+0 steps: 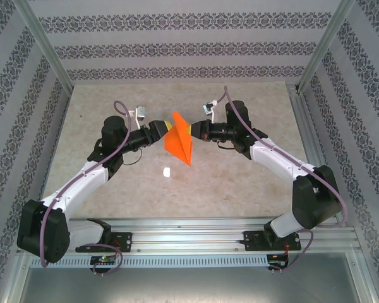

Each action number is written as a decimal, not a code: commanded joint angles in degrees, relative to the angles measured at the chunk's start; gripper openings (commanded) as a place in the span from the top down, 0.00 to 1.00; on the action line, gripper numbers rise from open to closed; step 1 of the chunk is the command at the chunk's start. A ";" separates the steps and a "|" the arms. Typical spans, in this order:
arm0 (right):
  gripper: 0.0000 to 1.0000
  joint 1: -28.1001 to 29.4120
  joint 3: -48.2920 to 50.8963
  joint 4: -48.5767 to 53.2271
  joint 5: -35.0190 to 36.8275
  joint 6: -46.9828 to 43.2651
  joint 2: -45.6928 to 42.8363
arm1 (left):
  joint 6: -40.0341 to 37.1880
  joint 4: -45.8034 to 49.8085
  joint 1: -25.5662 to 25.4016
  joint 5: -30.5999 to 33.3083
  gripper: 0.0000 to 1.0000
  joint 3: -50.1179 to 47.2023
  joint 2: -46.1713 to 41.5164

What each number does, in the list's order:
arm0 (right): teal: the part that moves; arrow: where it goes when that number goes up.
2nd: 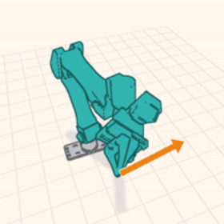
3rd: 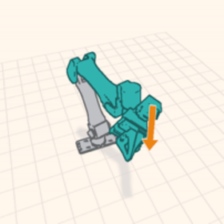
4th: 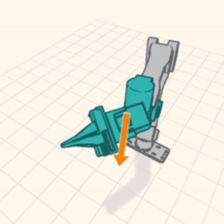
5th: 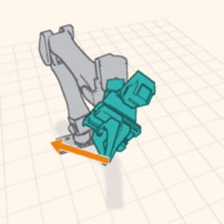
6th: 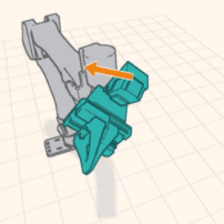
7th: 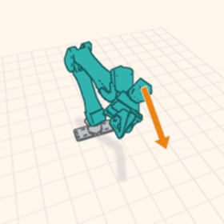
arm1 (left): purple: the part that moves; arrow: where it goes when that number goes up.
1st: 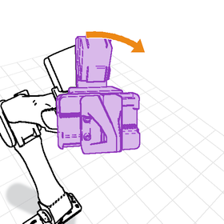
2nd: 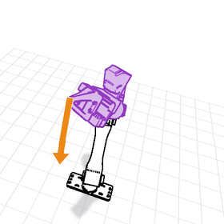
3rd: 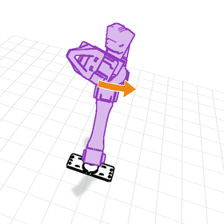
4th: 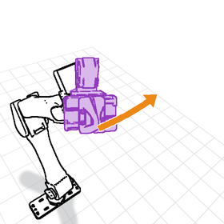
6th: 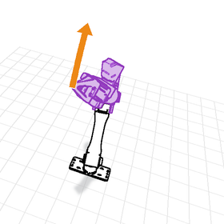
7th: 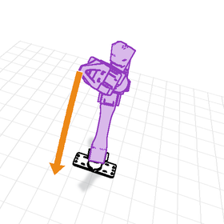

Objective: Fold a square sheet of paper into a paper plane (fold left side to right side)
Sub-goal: Turn over the paper at the center of the table.

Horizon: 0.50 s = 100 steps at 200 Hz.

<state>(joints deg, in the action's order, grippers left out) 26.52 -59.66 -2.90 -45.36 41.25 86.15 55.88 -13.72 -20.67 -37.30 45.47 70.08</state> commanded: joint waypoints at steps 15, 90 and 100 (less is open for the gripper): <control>1.00 0.76 1.40 -6.04 -2.35 5.47 -4.08 | 0.76 -3.70 -1.93 0.01 0.37 2.51 1.31; 1.00 2.48 1.87 -10.21 -3.31 9.93 -5.09 | 0.92 -6.41 -5.18 -0.57 0.53 4.94 5.55; 1.00 2.48 1.83 -9.96 -2.92 9.77 -5.27 | 0.71 -6.27 -5.32 -0.38 0.59 4.89 5.47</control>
<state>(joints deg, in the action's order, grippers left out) 28.51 -58.37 -10.20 -47.62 49.71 81.80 57.08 -15.94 -25.21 -37.23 48.27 75.77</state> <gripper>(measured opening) 0.042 0.473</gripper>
